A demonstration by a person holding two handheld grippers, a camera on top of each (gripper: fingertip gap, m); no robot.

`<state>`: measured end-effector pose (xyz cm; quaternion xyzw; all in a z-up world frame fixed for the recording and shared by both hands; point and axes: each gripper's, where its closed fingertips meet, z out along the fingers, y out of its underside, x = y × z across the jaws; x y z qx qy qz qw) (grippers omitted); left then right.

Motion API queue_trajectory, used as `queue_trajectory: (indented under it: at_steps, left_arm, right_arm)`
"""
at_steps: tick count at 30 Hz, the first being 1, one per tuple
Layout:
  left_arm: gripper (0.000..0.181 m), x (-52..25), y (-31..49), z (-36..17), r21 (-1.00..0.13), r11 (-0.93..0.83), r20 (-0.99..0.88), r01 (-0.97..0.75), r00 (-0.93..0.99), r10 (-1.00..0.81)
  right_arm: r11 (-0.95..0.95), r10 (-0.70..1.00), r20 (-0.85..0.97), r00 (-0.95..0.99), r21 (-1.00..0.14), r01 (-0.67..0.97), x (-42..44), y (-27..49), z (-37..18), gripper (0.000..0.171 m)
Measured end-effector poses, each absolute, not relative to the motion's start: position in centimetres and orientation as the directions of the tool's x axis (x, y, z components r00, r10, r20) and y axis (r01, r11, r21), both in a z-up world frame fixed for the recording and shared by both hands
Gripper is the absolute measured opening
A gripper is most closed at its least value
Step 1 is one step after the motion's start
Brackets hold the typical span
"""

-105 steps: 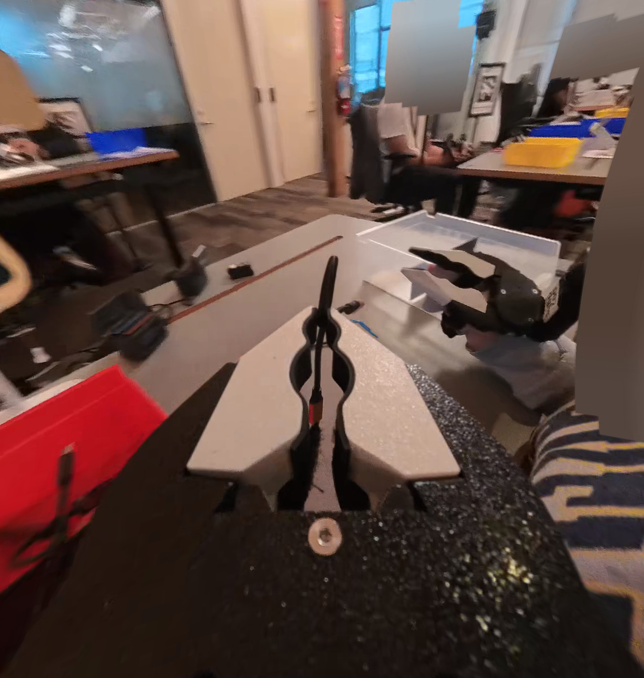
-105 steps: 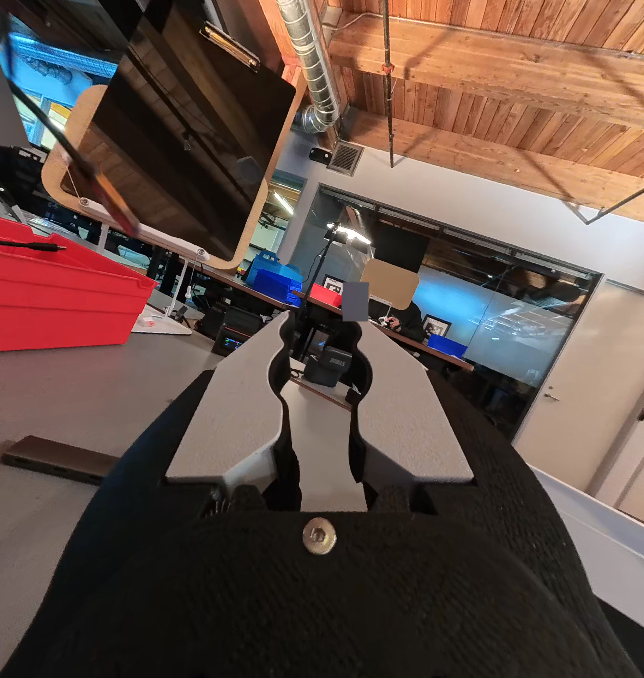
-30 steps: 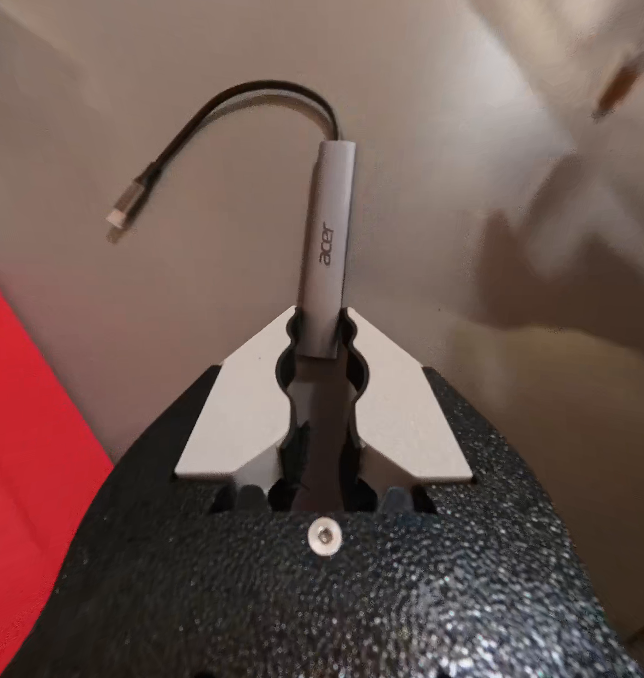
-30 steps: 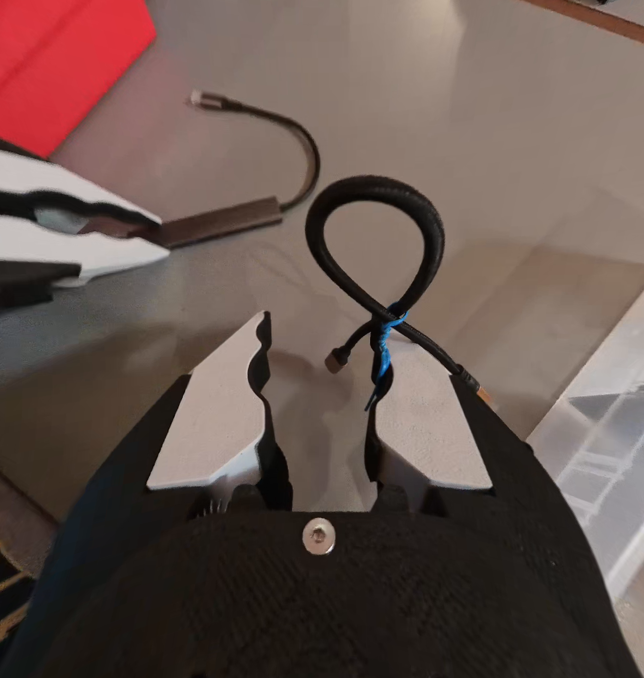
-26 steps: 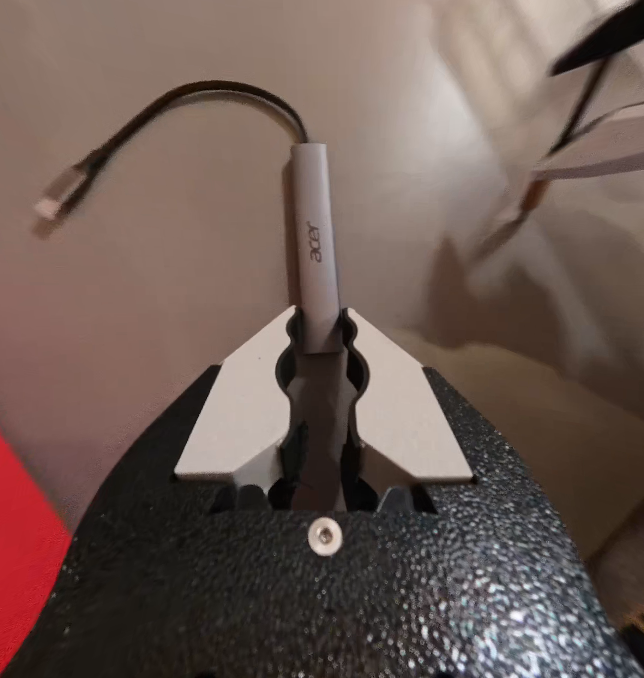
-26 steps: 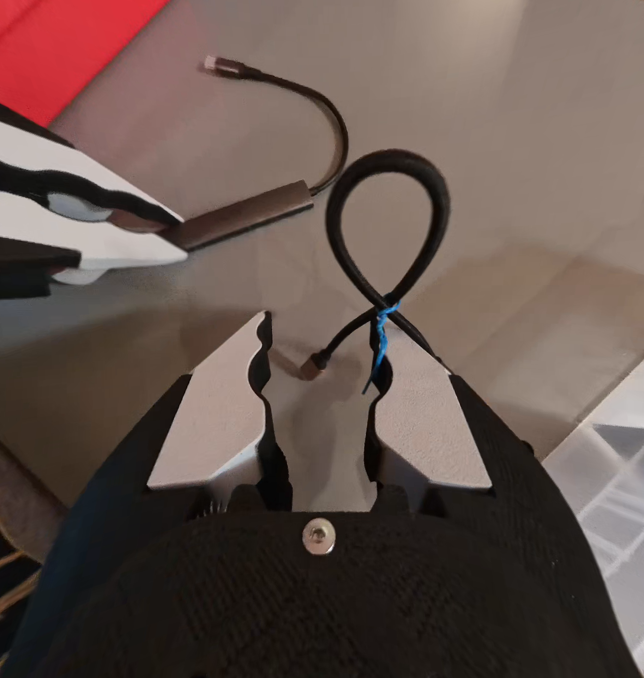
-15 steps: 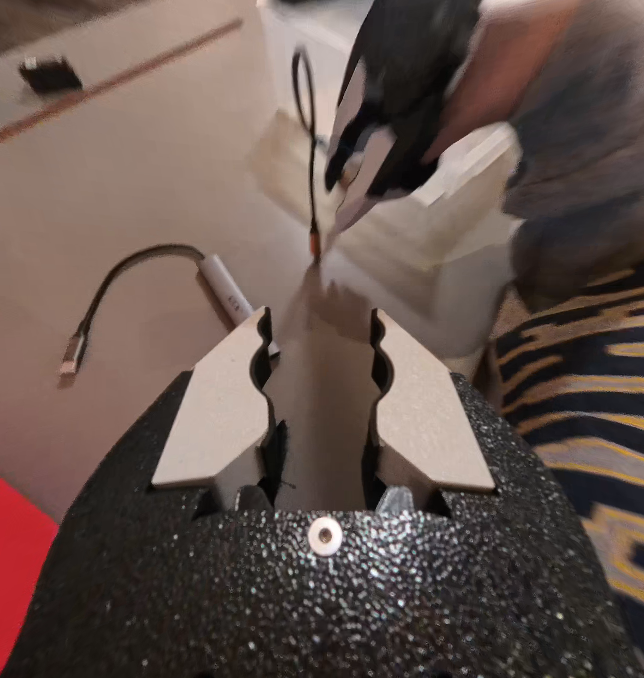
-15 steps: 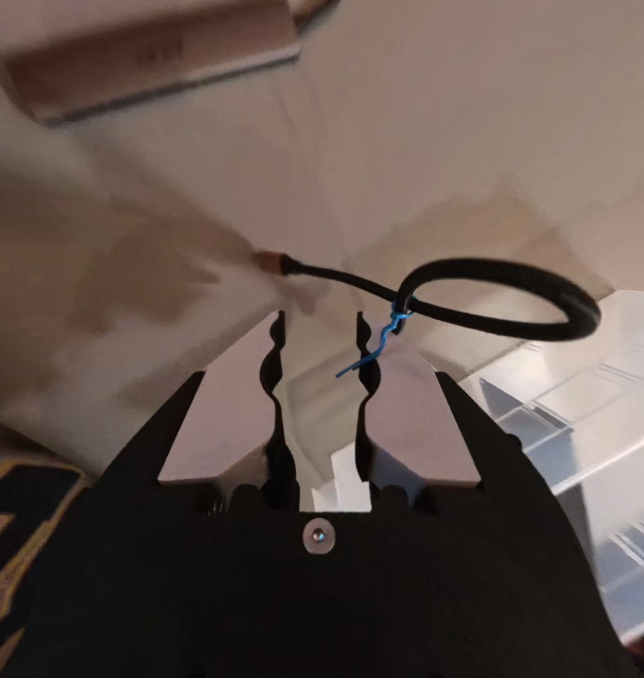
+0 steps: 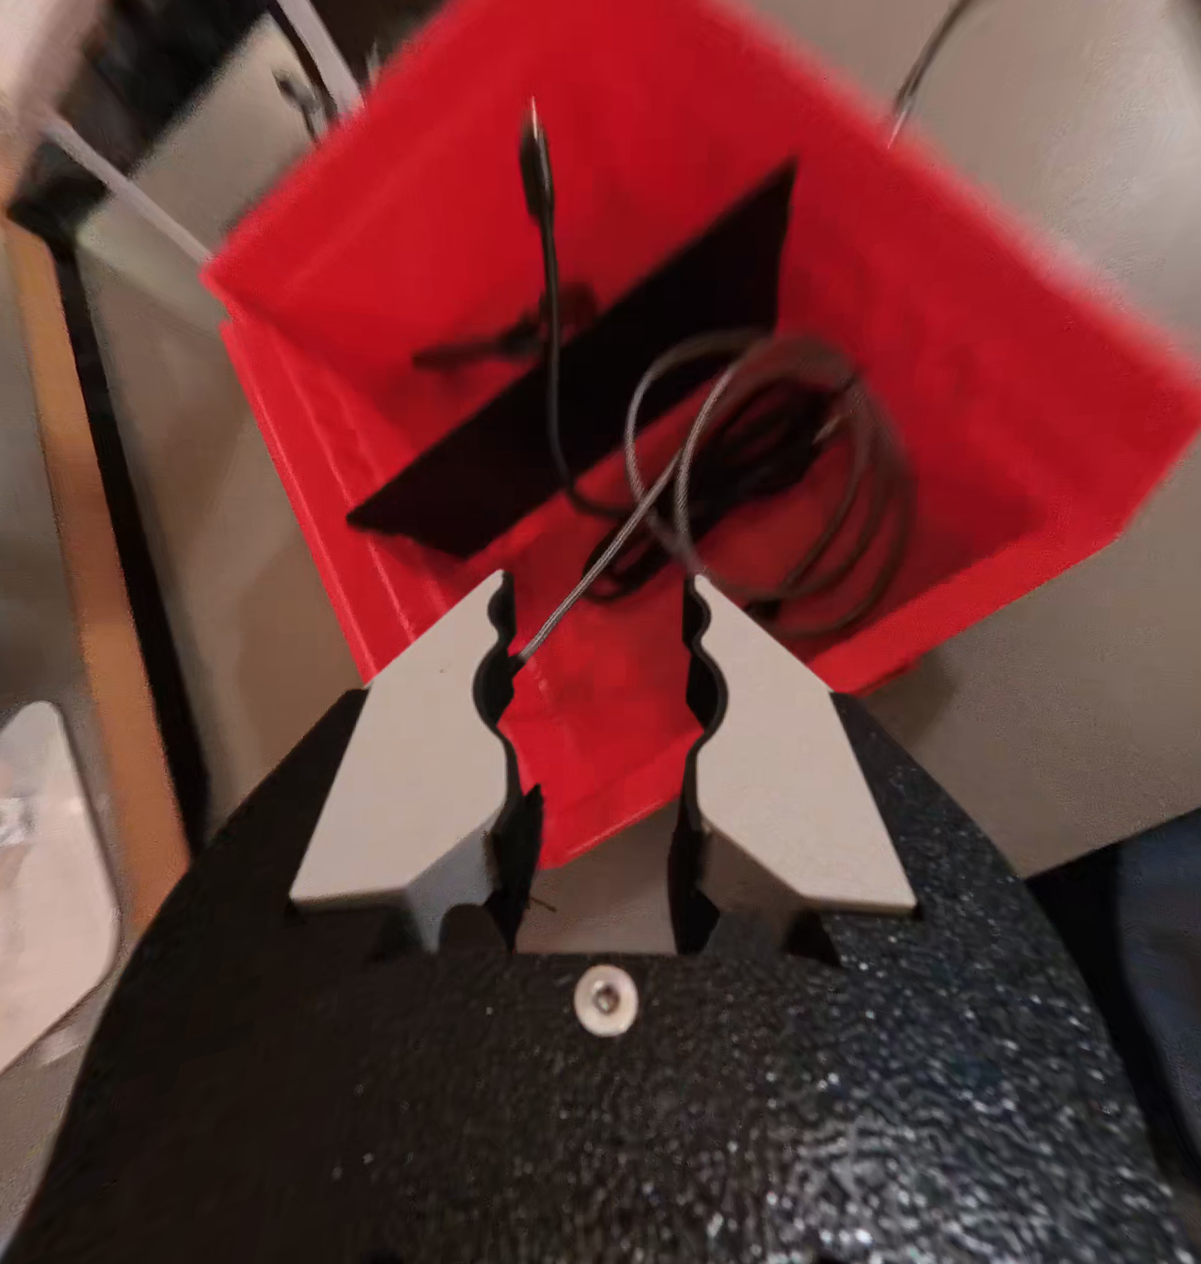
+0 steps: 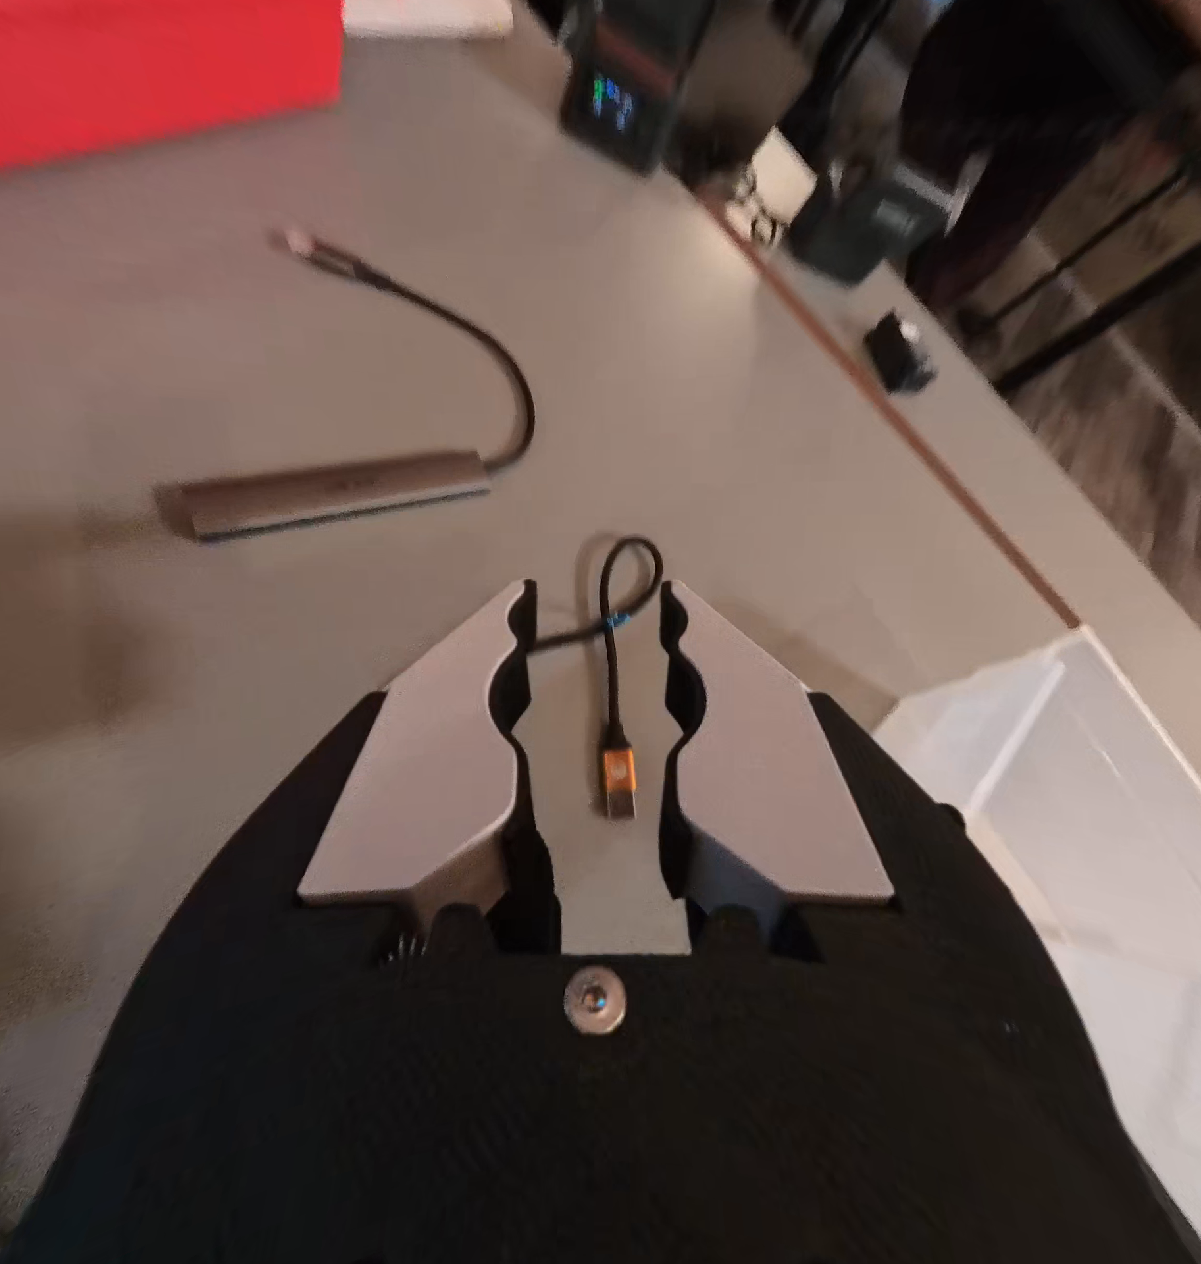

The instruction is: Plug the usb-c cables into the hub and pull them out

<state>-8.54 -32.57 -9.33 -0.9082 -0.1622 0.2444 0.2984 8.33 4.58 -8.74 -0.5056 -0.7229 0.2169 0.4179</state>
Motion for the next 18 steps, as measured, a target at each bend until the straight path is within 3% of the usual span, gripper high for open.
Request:
queue_trajectory:
  at_steps: [2, 5, 9, 10, 12, 14, 18]
  left_arm:
    - [0.046, -9.7, -33.8, -12.0, -0.472, -0.863, -0.374, 0.181, 0.845, 0.382]
    - [0.042, -10.7, -34.0, -14.4, -0.353, -0.910, -0.353, 0.218, 0.870, 0.346]
    - [0.001, -10.7, -35.0, -15.1, -0.194, -0.957, -0.399, 0.214, 0.874, 0.277]
    - [0.001, -10.4, -35.2, -14.5, -0.188, -0.959, -0.404, 0.211, 0.873, 0.272]
    - [0.001, -9.7, -35.2, -12.2, -0.232, -0.949, -0.430, 0.214, 0.852, 0.297]
    - [0.000, -9.6, -34.7, -8.1, -0.357, -0.913, -0.486, 0.200, 0.794, 0.364]
    - [0.001, -9.1, -31.9, 2.9, -0.613, -0.790, -0.604, -0.006, 0.648, 0.464]
  right_arm:
    - [0.418, 0.906, 0.399, -0.142, -0.789, 0.451, 7.4, 3.7, -8.5, 0.035]
    - [0.431, 0.901, 0.419, -0.111, -0.843, 0.322, 6.6, 3.0, -8.2, 0.035]
    - [0.454, 0.891, 0.449, -0.070, -0.877, 0.158, 6.8, 2.5, -7.6, 0.031]
    - [0.469, 0.883, 0.465, -0.061, -0.876, 0.114, 6.9, 2.4, -7.5, 0.031]
    - [0.498, 0.867, 0.498, -0.019, -0.866, 0.036, 7.3, 2.4, -7.1, 0.028]
    - [0.512, 0.859, 0.512, 0.021, -0.858, -0.027, 7.7, 2.4, -6.7, 0.026]
    - [0.479, 0.877, 0.469, 0.102, -0.870, -0.116, 8.4, 3.4, -5.0, 0.023]
